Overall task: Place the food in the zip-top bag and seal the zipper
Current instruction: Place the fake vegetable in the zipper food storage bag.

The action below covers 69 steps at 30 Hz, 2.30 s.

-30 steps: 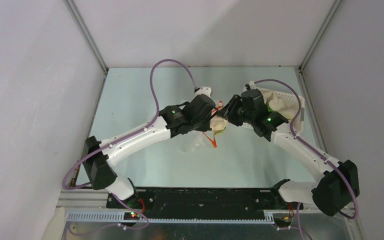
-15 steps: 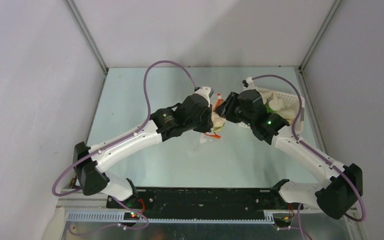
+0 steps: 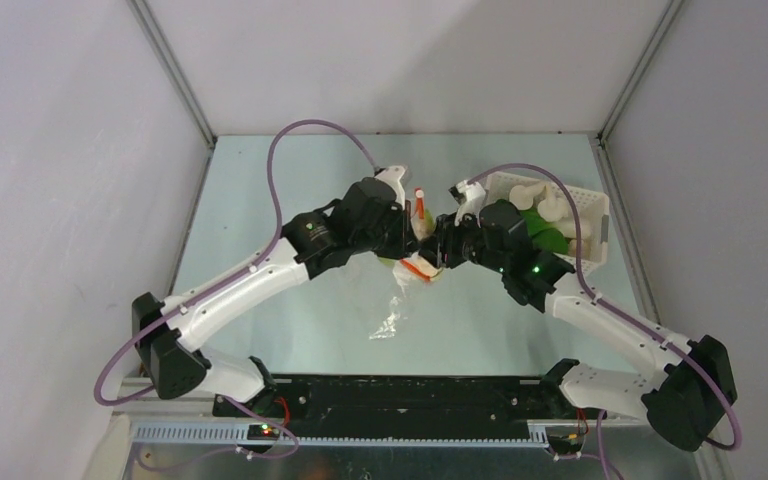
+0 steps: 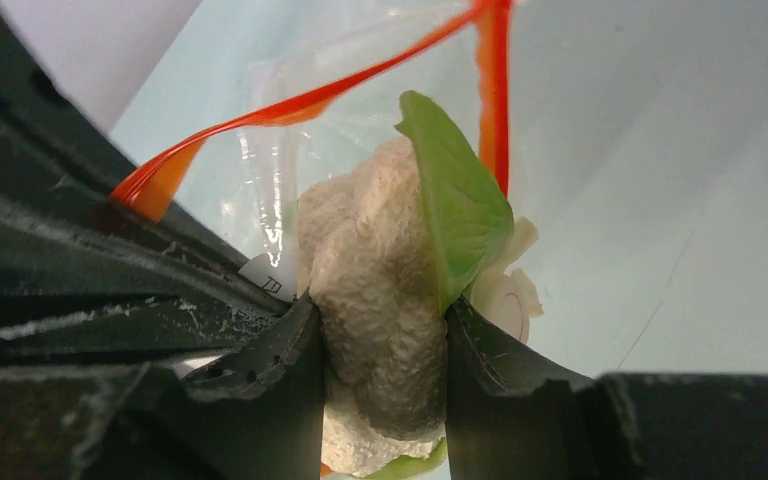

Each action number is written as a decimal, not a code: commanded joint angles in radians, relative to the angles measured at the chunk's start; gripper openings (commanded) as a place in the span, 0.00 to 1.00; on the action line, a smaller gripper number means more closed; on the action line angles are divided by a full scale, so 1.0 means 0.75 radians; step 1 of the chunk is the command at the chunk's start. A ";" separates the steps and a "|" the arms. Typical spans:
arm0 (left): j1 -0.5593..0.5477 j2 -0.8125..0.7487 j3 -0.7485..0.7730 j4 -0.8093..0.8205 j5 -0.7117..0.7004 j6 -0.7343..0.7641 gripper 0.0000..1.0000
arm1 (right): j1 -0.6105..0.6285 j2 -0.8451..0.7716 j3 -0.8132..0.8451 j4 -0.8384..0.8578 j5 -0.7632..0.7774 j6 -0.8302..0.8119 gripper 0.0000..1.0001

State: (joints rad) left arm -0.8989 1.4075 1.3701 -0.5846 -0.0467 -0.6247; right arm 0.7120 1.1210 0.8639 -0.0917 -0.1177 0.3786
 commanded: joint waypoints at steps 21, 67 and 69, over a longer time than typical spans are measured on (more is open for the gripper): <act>-0.063 -0.042 -0.142 0.230 0.374 0.142 0.00 | -0.225 0.181 0.203 -0.192 -0.333 0.408 0.15; 0.024 -0.051 -0.214 0.416 0.364 -0.071 0.00 | 0.107 -0.060 0.136 -0.199 0.115 0.378 0.88; 0.024 -0.053 -0.210 0.417 0.370 -0.070 0.00 | 0.095 -0.104 0.140 -0.203 0.109 0.373 0.88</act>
State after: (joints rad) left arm -0.8749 1.4063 1.1854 -0.4767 0.1959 -0.6502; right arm 0.7673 1.1156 0.9131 -0.3065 0.0963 0.6266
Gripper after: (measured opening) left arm 0.005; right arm 0.876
